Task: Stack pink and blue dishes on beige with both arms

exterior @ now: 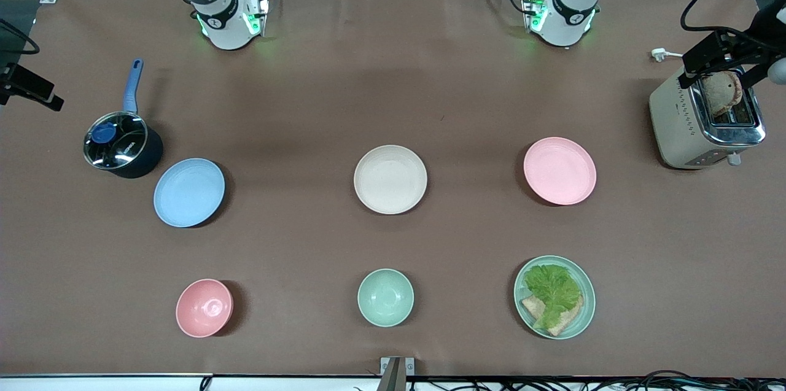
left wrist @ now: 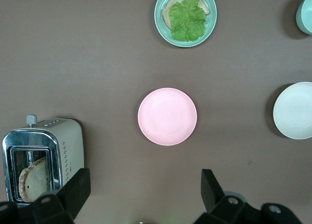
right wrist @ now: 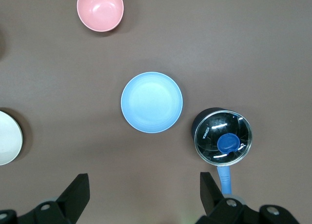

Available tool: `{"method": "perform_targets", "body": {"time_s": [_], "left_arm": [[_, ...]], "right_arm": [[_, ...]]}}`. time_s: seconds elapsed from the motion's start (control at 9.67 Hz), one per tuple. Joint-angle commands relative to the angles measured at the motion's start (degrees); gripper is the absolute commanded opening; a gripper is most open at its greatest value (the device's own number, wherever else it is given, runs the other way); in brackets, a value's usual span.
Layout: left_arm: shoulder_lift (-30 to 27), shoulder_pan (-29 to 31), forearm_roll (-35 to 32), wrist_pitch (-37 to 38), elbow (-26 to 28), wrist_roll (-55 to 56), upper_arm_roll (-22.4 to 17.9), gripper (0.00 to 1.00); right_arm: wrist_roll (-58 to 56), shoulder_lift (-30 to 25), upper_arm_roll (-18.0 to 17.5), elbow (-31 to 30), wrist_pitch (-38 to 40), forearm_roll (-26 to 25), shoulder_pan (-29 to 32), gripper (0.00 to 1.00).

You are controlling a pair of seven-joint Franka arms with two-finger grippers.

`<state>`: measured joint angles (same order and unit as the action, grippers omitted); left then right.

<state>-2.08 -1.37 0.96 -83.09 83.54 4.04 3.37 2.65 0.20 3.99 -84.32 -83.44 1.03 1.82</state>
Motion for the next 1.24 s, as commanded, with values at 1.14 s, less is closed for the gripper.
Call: {"method": "perform_targets", "body": {"time_s": [1.14], "left_arm": [[2.00,0.23,7.04,-23.90,29.51,-9.38,-8.29,1.00]], "right_arm": [[-1.85,3.03,-0.13,0.03,-1.19,0.45,0.29,1.00]]}}
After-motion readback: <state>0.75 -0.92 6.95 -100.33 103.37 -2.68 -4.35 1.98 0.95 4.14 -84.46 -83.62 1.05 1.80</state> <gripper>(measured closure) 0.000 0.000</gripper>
